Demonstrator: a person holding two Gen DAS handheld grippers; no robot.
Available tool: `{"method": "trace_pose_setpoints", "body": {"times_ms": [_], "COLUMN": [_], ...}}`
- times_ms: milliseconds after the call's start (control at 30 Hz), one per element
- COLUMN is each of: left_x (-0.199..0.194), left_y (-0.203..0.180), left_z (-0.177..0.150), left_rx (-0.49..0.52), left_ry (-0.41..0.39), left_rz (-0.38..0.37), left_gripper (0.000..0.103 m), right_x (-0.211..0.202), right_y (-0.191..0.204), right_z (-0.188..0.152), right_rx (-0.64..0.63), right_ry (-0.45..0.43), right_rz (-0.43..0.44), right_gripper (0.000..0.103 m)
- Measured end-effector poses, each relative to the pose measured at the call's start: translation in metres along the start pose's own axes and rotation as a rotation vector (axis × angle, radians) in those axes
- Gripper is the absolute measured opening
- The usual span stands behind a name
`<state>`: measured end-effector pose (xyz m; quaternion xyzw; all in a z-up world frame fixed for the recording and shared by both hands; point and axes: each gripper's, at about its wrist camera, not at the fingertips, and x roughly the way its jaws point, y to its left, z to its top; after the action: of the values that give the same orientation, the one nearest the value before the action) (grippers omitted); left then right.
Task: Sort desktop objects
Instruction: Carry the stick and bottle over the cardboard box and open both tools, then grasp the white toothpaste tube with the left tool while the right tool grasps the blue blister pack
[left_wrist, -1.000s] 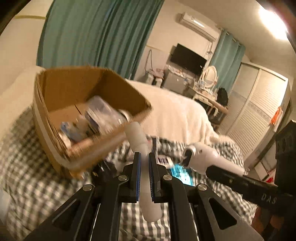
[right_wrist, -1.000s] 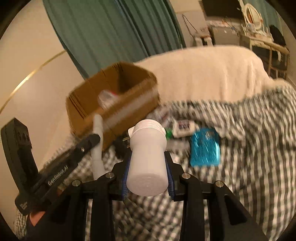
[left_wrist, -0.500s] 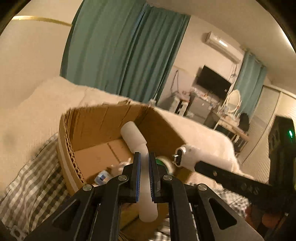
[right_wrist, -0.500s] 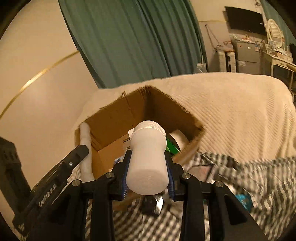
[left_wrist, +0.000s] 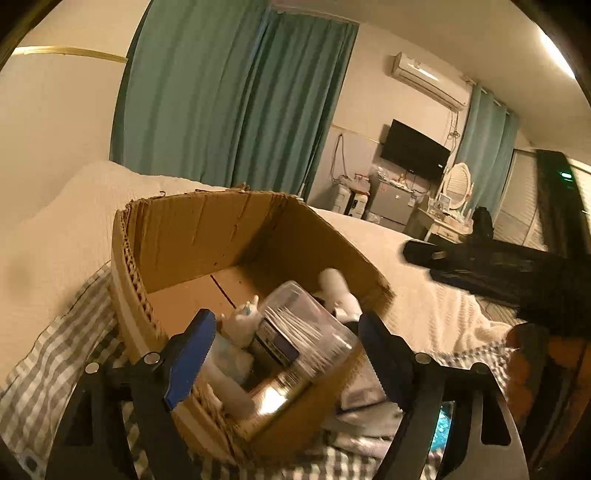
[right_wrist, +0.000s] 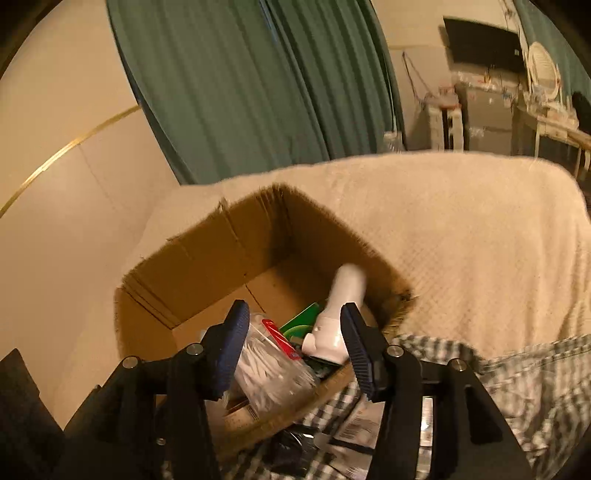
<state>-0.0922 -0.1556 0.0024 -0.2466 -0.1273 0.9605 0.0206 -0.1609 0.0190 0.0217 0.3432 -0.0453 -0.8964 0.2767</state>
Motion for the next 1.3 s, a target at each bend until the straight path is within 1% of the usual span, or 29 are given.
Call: {"method": "trace_pose_setpoints", "body": {"times_ms": [33,67,100,167,267,367,433,500,533,600,667,767,933,1000,1067,1133,1300], "left_x": [-0.005,-0.011,-0.013,-0.017,-0.017,-0.020,-0.021,-0.016,-0.013,-0.003,0.004,0.016,0.035,0.039,0.043,0.046,0.053], "left_y": [-0.004,-0.010,-0.012,-0.026,-0.042,-0.061,-0.073,-0.083,-0.086,-0.093,-0.094,-0.095,-0.089,-0.085,-0.082,-0.080,-0.075], "left_z": [-0.003,-0.008,-0.007,-0.018,-0.035,-0.055,-0.069,-0.079,-0.082,-0.093,-0.101,-0.114,-0.133,-0.137,-0.140,-0.141,-0.145], "left_rx": [0.005,0.012,0.015,0.035,0.070,0.099,0.118,0.140,0.149,0.171,0.181,0.202,0.188,0.175,0.159,0.145,0.114], "left_ry": [0.005,0.008,0.009,0.032,0.072,0.089,0.093,0.111,0.120,0.149,0.171,0.201,0.287,0.300,0.317,0.334,0.367], "left_rz": [-0.003,-0.006,-0.011,-0.030,-0.042,-0.046,-0.048,-0.049,-0.049,-0.044,-0.045,-0.037,-0.032,-0.029,-0.029,-0.035,-0.036], "left_gripper": [0.085,0.086,0.087,0.087,0.087,0.087,0.087,0.087,0.087,0.087,0.087,0.087,0.087,0.087,0.087,0.087,0.087], "right_x": [-0.017,-0.030,-0.044,-0.070,-0.093,-0.100,-0.097,-0.089,-0.087,-0.077,-0.064,-0.052,-0.041,-0.037,-0.029,-0.019,0.000], "right_y": [-0.004,-0.008,-0.015,-0.031,-0.058,-0.086,-0.103,-0.114,-0.119,-0.127,-0.135,-0.144,-0.144,-0.141,-0.143,-0.146,-0.155], "right_z": [-0.003,-0.006,-0.013,-0.028,-0.055,-0.079,-0.101,-0.121,-0.128,-0.145,-0.161,-0.176,-0.184,-0.185,-0.187,-0.189,-0.189], "right_rx": [-0.011,-0.018,-0.023,-0.035,-0.033,0.020,0.035,0.012,0.007,0.003,0.014,0.034,0.036,0.028,0.028,0.040,0.061], "right_ry": [-0.021,-0.031,-0.042,-0.054,-0.042,-0.011,0.021,0.048,0.060,0.092,0.136,0.186,0.223,0.234,0.256,0.280,0.303], "right_rz": [-0.016,-0.032,-0.057,-0.108,-0.182,-0.210,-0.256,-0.311,-0.324,-0.336,-0.328,-0.327,-0.326,-0.334,-0.338,-0.342,-0.360], "right_gripper": [0.055,0.061,0.063,0.063,0.063,0.063,0.063,0.063,0.063,0.063,0.063,0.063,0.063,0.064,0.068,0.069,0.075]}}
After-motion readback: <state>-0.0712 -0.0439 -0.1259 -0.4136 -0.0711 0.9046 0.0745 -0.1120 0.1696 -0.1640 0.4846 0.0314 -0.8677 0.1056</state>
